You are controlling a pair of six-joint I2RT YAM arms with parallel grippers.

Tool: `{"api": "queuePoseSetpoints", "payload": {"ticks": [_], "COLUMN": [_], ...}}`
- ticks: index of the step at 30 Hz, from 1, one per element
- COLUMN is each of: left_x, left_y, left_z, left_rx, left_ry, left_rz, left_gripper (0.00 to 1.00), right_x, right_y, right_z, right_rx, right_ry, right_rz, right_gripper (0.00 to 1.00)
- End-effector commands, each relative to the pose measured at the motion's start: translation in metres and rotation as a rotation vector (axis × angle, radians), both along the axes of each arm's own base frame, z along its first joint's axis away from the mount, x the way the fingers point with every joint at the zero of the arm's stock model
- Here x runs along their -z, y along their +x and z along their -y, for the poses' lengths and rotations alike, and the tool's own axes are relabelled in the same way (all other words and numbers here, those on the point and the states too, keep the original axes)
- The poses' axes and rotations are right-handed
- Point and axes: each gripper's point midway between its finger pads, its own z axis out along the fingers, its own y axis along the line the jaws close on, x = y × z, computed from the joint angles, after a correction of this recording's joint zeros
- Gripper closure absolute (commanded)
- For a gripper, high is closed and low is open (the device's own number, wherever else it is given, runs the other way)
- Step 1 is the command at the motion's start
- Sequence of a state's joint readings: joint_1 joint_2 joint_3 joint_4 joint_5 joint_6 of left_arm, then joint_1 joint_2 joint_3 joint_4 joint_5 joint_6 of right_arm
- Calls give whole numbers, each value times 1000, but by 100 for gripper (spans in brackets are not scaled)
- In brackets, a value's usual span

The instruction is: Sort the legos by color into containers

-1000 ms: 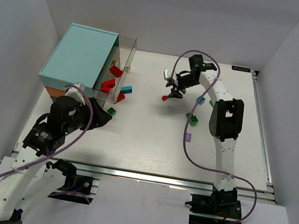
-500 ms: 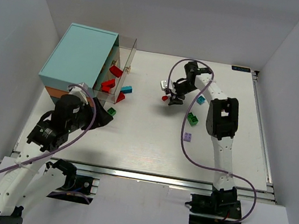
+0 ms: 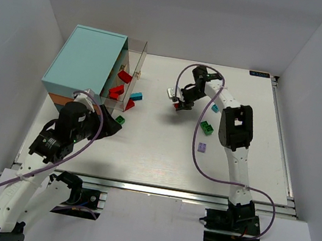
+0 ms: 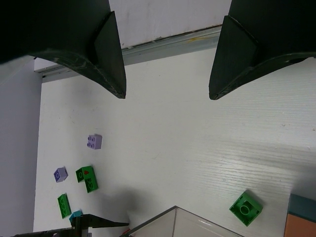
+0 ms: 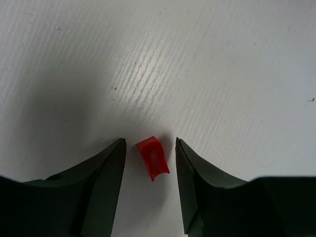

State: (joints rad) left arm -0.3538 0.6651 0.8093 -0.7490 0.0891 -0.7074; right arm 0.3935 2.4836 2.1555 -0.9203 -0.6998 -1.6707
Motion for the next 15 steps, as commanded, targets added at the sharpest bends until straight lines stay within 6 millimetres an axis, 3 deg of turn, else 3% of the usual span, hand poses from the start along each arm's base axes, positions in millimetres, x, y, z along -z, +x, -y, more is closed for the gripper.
{"api": "queuePoseSetpoints", "payload": {"ticks": [1,10,13,14,15], "left_x": [-15,-13,-13,-13,-14], "left_y": [3,7,8,7,7], "left_z": [0,4,4,3,3], "left_rx": [-7,5,7,5,4], "left_ry": [-10,-14,-13,-11,-12], "left_rz": [36,36,40,39,42], "left_gripper": [22,22,22,23,23], "right_x": [21,33,24,17,3], "right_y": [-3,-20,-29,-31,-31], "right_z": [11,33,31,28,25], "right_rx": [-24,-35,-41,-38,-35], "right_ry": [-65,-155,-135,-120,-97], "right_rz": [-8,-60,-81,-82,-67], "right_gripper": [50,66,82,92,95]}}
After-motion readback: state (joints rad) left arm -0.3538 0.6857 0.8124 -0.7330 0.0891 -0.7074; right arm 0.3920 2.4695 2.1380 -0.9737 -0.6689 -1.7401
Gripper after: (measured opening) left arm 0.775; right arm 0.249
